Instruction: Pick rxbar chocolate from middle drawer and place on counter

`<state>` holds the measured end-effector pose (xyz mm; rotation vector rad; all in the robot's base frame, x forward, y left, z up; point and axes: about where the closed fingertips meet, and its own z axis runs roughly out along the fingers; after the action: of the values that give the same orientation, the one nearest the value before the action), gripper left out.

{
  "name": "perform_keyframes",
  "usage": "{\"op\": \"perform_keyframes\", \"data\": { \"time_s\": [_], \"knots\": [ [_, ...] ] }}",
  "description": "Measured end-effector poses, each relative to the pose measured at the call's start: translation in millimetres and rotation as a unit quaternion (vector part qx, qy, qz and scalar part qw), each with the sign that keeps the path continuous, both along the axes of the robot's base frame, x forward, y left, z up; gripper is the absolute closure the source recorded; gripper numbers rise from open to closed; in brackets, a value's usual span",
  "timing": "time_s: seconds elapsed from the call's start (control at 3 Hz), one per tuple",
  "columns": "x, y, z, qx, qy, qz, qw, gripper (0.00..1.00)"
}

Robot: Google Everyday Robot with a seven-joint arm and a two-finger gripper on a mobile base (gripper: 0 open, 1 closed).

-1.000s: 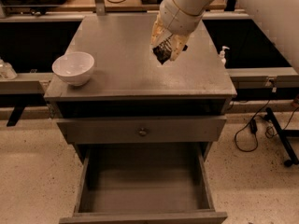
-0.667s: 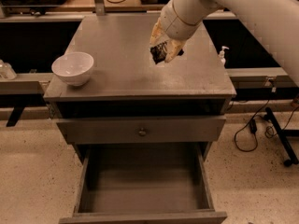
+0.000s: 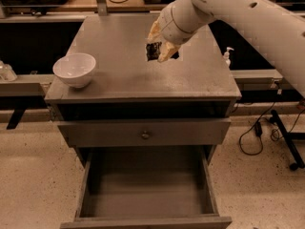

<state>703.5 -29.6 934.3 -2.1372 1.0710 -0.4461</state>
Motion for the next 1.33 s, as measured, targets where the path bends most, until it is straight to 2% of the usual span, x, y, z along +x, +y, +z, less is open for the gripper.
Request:
{"op": "perform_keyframes", "data": {
  "time_s": [0.33, 1.0, 1.33],
  "knots": [
    [-0.8, 1.8, -2.8, -0.003, 0.002, 0.004, 1.0, 0.51],
    [-1.0, 4.5, -5.7, -0.004, 0.005, 0.007, 1.0, 0.05],
    [-1.0, 5.3, -6.5, -0.004, 0.005, 0.007, 1.0, 0.0]
  ]
}}
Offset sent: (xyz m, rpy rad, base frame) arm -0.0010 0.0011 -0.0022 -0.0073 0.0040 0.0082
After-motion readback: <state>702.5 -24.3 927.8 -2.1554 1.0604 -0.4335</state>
